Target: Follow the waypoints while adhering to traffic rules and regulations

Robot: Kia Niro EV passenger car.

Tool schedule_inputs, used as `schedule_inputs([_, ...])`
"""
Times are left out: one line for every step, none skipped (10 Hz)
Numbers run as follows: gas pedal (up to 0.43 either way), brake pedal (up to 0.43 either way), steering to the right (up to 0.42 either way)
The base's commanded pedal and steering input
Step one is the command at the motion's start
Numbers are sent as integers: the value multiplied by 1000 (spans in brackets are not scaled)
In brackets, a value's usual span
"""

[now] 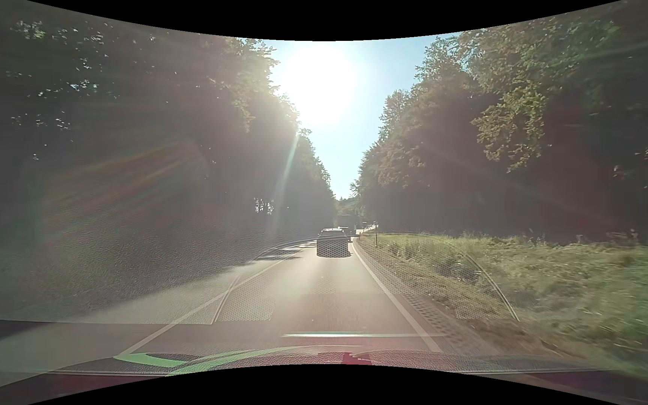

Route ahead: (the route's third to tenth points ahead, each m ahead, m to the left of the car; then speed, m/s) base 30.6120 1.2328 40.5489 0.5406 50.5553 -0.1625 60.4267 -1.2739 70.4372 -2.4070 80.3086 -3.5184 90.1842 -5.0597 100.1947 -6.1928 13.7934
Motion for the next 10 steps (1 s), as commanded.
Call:
schedule_inputs([0, 110, 6])
schedule_inputs([0, 122, 6])
schedule_inputs([0, 128, 7])
schedule_inputs([0, 134, 6])
schedule_inputs([0, 134, 6])
schedule_inputs([0, 134, 6])
schedule_inputs([0, 116, 6])
schedule_inputs([0, 49, 6])
schedule_inputs([0, 0, 6])
schedule_inputs([0, 0, 6])
